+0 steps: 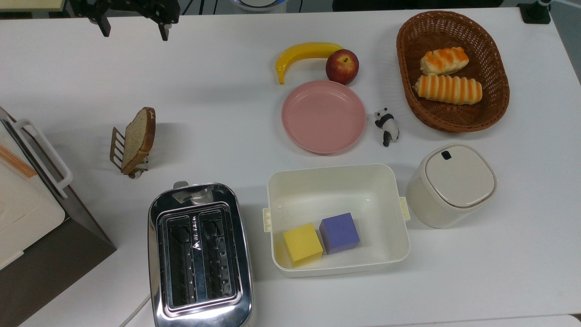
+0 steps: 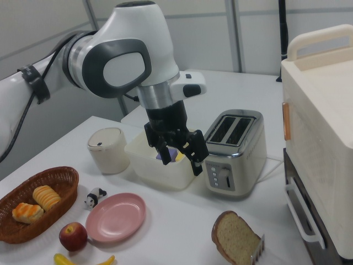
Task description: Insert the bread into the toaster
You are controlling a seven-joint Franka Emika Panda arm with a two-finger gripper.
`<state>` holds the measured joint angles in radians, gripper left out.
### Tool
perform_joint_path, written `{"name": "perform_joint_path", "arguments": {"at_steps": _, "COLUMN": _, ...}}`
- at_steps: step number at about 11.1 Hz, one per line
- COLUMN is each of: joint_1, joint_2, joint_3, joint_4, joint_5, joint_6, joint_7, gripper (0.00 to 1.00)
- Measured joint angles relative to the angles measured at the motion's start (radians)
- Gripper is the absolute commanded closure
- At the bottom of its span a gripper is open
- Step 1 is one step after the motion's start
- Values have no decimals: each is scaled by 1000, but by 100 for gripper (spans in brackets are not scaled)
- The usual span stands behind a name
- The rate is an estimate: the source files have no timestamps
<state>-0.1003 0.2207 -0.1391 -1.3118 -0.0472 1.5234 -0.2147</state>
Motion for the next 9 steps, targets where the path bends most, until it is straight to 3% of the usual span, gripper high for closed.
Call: {"name": "perform_joint_path", "arguments": {"at_steps": 9, "joint_1": 1, "joint_2": 0, "joint_3": -15, "joint_4": -1, "joint_5": 7, "joint_6": 0, "joint_7": -10, "gripper": 0}}
